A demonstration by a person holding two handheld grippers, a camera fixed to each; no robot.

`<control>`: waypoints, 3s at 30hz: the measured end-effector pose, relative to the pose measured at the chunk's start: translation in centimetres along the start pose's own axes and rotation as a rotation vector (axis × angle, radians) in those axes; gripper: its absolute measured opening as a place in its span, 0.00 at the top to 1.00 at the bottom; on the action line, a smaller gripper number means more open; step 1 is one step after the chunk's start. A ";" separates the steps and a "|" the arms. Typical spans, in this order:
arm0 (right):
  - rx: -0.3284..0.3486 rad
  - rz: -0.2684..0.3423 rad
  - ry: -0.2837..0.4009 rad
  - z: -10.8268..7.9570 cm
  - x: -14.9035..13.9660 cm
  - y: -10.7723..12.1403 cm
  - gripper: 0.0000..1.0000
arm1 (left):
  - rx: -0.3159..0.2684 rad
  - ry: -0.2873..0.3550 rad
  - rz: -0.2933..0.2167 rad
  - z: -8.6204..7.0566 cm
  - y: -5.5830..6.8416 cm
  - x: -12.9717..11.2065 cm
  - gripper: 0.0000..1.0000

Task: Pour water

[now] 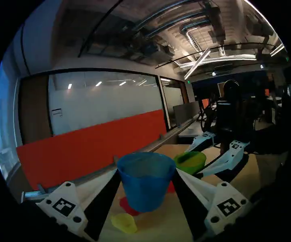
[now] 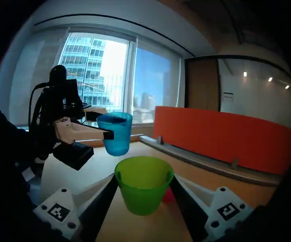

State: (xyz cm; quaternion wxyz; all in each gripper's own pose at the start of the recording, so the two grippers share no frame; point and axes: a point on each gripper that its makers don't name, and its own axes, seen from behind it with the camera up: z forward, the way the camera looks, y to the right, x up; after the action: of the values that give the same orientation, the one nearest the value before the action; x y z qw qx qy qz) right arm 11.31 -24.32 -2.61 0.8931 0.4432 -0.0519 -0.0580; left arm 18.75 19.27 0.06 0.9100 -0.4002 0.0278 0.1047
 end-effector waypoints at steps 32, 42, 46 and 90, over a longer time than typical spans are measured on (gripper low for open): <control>0.100 -0.003 -0.018 1.7 -1.2 -3.2 0.09 | 0.058 0.027 0.278 1.4 -1.0 3.6 0.14; 0.119 -0.005 -0.018 1.9 -1.4 -3.6 0.09 | 0.060 0.017 0.368 1.9 -1.3 4.1 0.14; 0.123 -0.009 -0.018 1.9 -1.5 -3.7 0.09 | 0.057 0.015 0.410 2.0 -1.2 4.4 0.14; 0.140 -0.023 -0.003 1.9 -0.6 -4.6 0.09 | 0.091 0.002 0.747 2.5 -0.4 6.5 0.14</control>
State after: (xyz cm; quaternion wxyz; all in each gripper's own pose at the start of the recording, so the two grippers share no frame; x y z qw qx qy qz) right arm 10.21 -28.52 -5.17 0.8590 0.5051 -0.0523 -0.0651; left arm 25.09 21.94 1.13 0.8259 -0.3216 0.1776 0.4276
